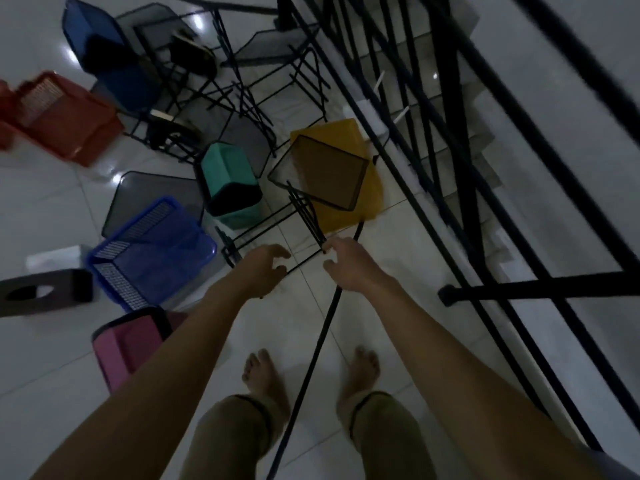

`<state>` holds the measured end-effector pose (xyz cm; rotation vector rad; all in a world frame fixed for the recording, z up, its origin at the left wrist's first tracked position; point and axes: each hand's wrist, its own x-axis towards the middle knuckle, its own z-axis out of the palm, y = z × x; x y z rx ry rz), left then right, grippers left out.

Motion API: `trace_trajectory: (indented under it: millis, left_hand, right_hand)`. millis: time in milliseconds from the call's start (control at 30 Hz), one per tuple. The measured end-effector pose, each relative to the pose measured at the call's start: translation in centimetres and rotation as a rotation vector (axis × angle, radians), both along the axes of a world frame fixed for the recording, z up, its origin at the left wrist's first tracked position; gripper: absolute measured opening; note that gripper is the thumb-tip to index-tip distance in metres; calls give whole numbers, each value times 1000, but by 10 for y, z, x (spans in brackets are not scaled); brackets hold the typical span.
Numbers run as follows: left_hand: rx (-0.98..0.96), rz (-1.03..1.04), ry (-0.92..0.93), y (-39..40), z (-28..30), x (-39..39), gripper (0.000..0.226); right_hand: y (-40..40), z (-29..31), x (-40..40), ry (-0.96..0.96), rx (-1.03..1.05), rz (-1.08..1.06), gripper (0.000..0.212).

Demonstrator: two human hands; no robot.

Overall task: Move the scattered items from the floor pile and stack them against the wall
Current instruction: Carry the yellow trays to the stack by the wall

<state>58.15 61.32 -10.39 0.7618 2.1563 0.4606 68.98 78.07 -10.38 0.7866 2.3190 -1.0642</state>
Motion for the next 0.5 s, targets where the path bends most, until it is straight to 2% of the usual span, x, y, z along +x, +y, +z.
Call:
trace_trajectory:
  millis: [167,233,367,500]
  left_hand:
    - [19,11,143,41,-125,-25,38]
    - [-5,-27,241,55,-171,-38,47]
    - [-89,-73,465,79,-245,-70,73]
    - [14,-35,659,90,-291,-97,90]
  right_hand:
    - [39,-117,-34,116,227,82,48]
    - [51,-159,-52,160,358,163,53]
    - [68,-230,-88,204,577,295,76]
    - [81,-275,-118,244,710,302,86]
